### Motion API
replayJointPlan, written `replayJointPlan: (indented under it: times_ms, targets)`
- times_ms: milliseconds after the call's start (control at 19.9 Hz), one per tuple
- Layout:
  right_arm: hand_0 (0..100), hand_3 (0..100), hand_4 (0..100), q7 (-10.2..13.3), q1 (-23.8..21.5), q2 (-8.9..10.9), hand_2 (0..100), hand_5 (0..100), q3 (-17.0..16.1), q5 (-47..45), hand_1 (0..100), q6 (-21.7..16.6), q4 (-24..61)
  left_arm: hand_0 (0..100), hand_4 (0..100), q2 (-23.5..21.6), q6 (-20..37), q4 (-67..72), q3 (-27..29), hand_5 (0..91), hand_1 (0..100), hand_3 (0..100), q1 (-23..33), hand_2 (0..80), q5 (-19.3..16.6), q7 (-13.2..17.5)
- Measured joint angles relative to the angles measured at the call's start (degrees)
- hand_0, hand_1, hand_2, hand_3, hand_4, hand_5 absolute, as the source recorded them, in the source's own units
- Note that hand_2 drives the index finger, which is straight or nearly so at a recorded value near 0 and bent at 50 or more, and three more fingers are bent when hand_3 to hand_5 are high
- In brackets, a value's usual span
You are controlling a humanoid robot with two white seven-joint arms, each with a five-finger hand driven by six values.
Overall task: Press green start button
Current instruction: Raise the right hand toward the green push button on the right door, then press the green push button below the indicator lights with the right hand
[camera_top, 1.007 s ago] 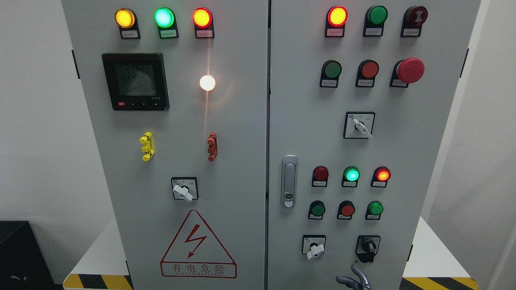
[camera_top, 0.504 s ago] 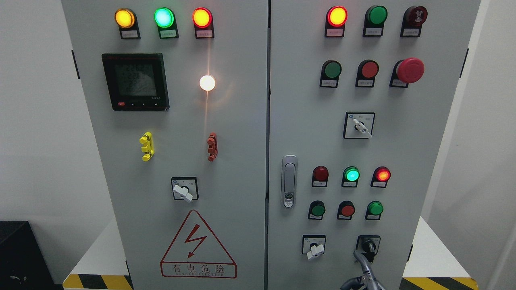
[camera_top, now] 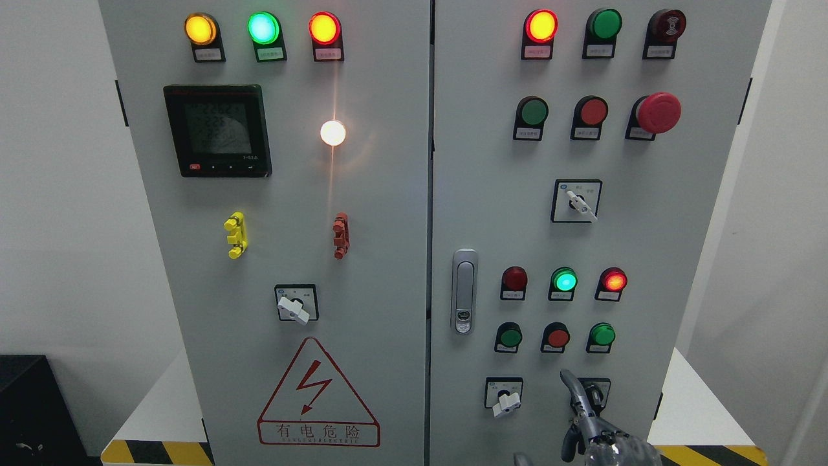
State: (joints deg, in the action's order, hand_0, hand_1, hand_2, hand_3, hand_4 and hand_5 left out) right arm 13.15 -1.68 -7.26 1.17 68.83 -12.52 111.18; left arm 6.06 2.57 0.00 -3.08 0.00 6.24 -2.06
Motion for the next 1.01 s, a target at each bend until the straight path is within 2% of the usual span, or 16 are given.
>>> replayJointPlan:
  times_ms: [453, 1007]
  targets:
    - [33, 87, 86, 0.12, 3.67, -0.10, 0, 100, -0.67, 4.14, 32, 0.44, -3.85, 12, 0, 0.00, 0.00, 0.00, 0.00, 0.0, 56, 0, 0.00, 0.0, 0.00, 0.00]
    - [34, 87, 86, -0.17, 8.29, -0.27, 0, 100, 0.82, 5.17, 32, 0.83, -9.32, 12, 0, 0.00, 0.00, 0.00, 0.00, 0.0, 56, 0, 0.00, 0.0, 0.00, 0.00]
